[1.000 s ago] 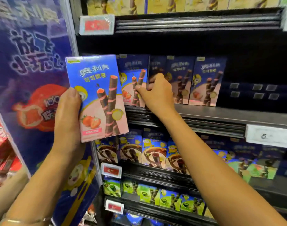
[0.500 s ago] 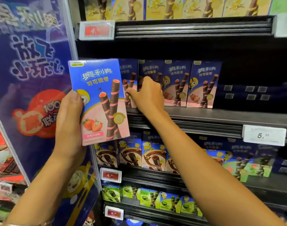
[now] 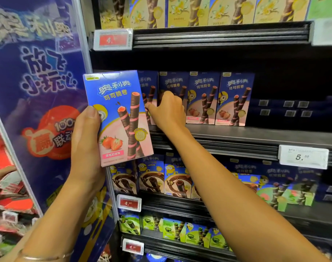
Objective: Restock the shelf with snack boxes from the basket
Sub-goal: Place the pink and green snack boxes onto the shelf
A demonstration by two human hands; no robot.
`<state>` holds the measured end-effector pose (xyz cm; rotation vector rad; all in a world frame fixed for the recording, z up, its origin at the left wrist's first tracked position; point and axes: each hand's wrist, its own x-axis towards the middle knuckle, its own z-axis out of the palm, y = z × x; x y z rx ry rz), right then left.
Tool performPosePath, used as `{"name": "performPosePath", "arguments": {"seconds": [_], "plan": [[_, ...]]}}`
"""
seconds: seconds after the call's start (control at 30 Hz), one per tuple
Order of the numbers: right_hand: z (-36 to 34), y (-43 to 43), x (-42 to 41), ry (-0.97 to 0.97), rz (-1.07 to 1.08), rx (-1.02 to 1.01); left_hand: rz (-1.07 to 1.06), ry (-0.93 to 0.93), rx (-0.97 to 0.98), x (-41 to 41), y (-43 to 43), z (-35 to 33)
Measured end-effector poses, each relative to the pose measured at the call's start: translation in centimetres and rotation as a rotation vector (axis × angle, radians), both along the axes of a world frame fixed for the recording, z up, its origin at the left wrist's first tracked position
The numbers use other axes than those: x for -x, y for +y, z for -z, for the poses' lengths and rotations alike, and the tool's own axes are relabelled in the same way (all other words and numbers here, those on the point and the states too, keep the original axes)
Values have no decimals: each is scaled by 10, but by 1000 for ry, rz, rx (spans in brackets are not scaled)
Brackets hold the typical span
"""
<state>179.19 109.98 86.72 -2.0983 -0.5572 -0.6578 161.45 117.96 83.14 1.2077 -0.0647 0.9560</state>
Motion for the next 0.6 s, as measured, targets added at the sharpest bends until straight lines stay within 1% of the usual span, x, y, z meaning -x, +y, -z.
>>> {"name": "performPosePath", "arguments": {"seconds": [0.5,0.57,0.6], "plan": [[-5,-5,5,53,-48,19,-17,29,-10,-5,-7,3],[-4,-13,9,68,-68,-39,-13,37,-2,-6,-7,4],[-3,-19,14,77,-96,-107,-9,41,5,-7,-7,5]]}}
